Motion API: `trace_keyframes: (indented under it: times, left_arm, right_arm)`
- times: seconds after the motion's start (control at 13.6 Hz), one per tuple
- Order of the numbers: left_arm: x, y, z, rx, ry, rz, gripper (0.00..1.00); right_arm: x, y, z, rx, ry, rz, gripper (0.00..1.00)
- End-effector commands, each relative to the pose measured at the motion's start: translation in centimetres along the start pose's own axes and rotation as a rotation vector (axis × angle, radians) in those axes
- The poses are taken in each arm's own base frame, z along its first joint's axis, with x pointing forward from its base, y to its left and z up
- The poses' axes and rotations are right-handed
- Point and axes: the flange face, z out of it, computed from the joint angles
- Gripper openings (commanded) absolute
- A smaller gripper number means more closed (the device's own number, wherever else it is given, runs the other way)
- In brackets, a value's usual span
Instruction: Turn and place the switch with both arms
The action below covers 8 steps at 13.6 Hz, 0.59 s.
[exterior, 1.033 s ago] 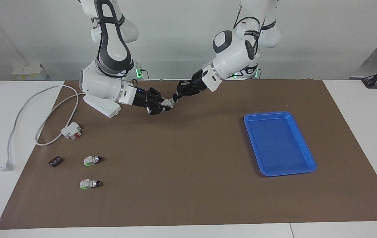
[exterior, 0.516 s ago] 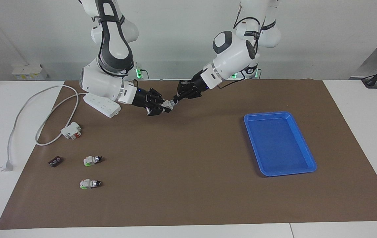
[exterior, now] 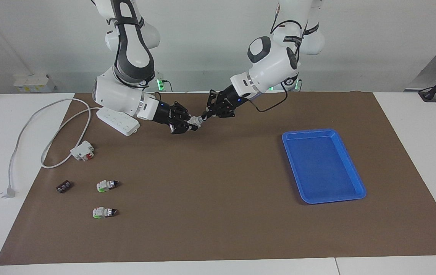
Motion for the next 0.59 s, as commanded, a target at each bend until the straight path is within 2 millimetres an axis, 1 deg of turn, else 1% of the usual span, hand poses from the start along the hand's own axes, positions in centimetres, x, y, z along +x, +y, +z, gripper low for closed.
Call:
trace_keyframes:
  times: [0.0, 0.44, 0.52]
  left_arm:
    - [1.39, -3.36, -2.49, 0.053, 0.093, 0.095, 0.0]
    - [2.18, -3.82, -2.82, 0.096, 0.149, 0.27, 0.0]
    - [2.24, -3.83, -2.81, 0.097, 0.151, 0.27, 0.0]
  right_arm:
    - [-0.52, -0.6, -0.91, -0.003, 0.003, 0.015, 0.0]
    - [-0.55, -0.62, -0.94, 0.0, 0.005, 0.016, 0.0]
    - [-0.55, -0.61, -0.95, -0.001, 0.004, 0.016, 0.0]
